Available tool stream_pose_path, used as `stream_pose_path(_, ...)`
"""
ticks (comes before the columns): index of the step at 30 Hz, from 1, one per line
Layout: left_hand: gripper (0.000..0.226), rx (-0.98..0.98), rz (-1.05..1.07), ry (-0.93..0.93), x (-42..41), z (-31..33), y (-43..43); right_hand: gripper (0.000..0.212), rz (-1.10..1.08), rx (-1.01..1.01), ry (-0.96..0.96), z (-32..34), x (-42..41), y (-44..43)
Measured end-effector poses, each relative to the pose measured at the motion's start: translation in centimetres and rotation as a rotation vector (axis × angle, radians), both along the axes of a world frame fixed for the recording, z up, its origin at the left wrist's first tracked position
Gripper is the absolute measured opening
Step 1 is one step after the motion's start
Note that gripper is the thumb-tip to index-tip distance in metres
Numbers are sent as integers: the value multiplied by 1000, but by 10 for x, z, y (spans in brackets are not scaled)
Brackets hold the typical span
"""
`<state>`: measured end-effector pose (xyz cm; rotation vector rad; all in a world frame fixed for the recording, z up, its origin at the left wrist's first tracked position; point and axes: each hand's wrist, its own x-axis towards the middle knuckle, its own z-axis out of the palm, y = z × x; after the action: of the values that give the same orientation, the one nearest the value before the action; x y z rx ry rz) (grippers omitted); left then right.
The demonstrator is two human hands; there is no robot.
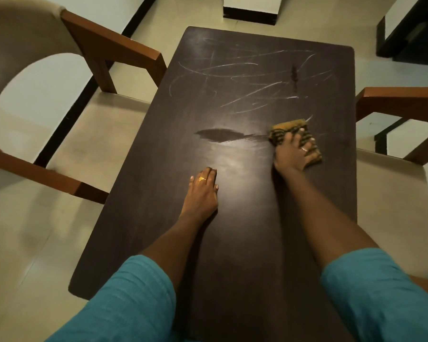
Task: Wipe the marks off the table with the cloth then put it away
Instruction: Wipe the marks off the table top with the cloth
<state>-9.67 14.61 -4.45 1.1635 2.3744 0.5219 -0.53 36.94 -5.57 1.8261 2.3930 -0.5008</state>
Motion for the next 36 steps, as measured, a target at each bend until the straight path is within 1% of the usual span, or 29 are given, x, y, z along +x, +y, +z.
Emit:
stream_pose_path(3, 60, 65, 97, -106, -3, 3, -3, 50, 196, -7, 22, -3, -51, -42)
stream_pose_path(4, 63, 88, 139, -113, -3, 4, -4, 50, 274, -9, 33, -3, -66, -60)
stream_pose_path(6, 65, 119, 189, -71, -3, 6, -5, 48, 429, -15, 52, -2, -91, -94)
stream_pose_path(8, 62, 128, 208, -56, -4, 6, -6, 45, 548, -31, 63, 0, -104, -114)
stream_pose_path(11, 58, 105, 233, -76, -4, 7, -8, 42, 645, -37, 52, 3, -108, -106)
stream_pose_path(13, 56, 78, 206, -58, -4, 7, -9, 41, 660, -19, 43, 4, -104, -90)
stream_pose_path(15, 53, 43, 167, -29, -4, 8, -7, 40, 601, -6, 44, 5, -98, -71)
stream_pose_path(19, 51, -33, 148, 15, -4, 11, 0, 41, 366, -8, 25, 5, -73, -22)
stream_pose_path(24, 50, -129, 135, 141, 2, 9, 16, 45, 75, 12, -38, 5, -4, 41)
stream_pose_path(26, 50, -170, 128, 172, 6, 4, 23, 46, -8, 5, -58, 9, 29, 61)
stream_pose_path(30, 51, -225, 125, 173, 16, -7, 33, 45, -109, -5, -93, 11, 73, 80)
stream_pose_path(36, 52, -209, 158, 113, 23, -8, 40, 46, -193, -46, -52, 12, 61, 86)
